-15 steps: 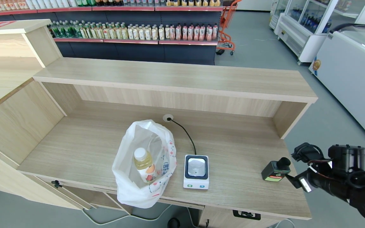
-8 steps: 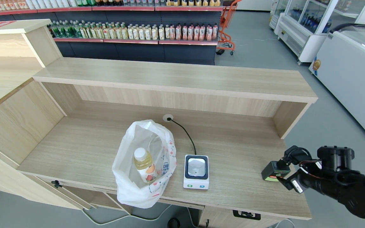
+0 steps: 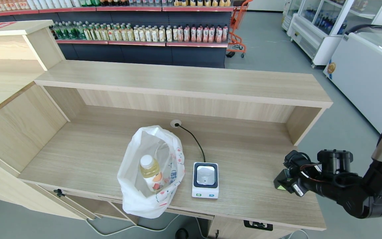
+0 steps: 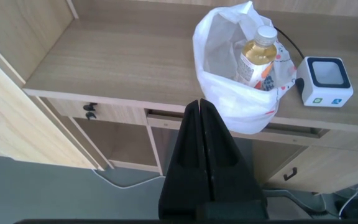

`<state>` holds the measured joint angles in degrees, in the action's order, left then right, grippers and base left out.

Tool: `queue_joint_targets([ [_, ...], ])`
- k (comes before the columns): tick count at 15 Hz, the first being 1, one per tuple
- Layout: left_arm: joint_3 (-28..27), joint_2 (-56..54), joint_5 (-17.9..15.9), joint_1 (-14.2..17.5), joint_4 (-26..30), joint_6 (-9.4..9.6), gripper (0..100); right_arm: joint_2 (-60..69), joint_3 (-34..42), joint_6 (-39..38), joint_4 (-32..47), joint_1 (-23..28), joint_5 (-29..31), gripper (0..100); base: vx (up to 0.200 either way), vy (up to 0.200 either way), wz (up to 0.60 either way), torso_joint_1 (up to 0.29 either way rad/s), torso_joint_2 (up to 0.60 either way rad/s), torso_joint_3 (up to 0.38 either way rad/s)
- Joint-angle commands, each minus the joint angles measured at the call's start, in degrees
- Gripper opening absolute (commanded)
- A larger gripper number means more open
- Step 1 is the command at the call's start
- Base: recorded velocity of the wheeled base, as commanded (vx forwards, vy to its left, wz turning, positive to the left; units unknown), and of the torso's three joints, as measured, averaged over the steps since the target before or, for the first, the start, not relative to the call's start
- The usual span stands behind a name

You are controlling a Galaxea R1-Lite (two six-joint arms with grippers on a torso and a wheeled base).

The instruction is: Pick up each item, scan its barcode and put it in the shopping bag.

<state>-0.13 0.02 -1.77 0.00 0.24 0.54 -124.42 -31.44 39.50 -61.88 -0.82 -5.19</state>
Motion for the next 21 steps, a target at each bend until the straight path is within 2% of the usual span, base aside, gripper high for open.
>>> queue_joint_targets([
  [1,0.05,0.06,0.01,0.0,-0.07,-0.01,0,-2.32,-0.9,0.14,-0.08,-0.77,0.01,0,0.0,0.0,0.0,0.0,0.0,0.0],
  [9,0.05,0.06,0.01,0.0,0.02,-0.01,0,-0.39,-0.73,0.32,-0.52,-1.12,0.36,0,0.0,0.0,0.0,0.0,0.0,0.0],
  [13,-0.04,0.06,0.01,0.0,-0.07,-0.01,0,15.96,-0.73,-1.0,2.73,2.22,0.18,0,0.0,0.0,0.0,0.0,0.0,0.0],
  [15,0.05,0.06,0.01,0.0,0.02,-0.01,0,30.2,0.85,0.14,6.95,2.75,0.18,0,0.0,0.0,0.0,0.0,0.0,0.0],
  [17,0.05,0.06,-0.08,0.0,0.02,-0.01,0,40.66,5.16,12.71,5.19,-1.64,-1.93,0,0.0,0.0,0.0,0.0,0.0,0.0],
  [18,0.05,0.06,0.01,0.0,0.02,-0.01,0,43.12,5.69,19.13,3.7,-4.54,-7.46,0,0.0,0.0,0.0,0.0,0.0,0.0],
  [19,0.05,0.06,-0.08,0.0,0.02,-0.01,0,44.0,5.69,24.14,2.2,-7.36,-15.64,0,0.0,0.0,0.0,0.0,0.0,0.0],
  [20,0.05,0.06,-0.08,0.0,0.02,-0.01,0,43.38,5.51,32.84,-0.35,-11.4,-24.16,0,0.0,0.0,0.0,0.0,0.0,0.0],
  [21,0.05,0.06,0.01,0.0,-0.07,-0.01,0,42.94,5.51,40.4,-1.93,-14.39,-27.77,0,0.0,0.0,0.0,0.0,0.0,0.0],
])
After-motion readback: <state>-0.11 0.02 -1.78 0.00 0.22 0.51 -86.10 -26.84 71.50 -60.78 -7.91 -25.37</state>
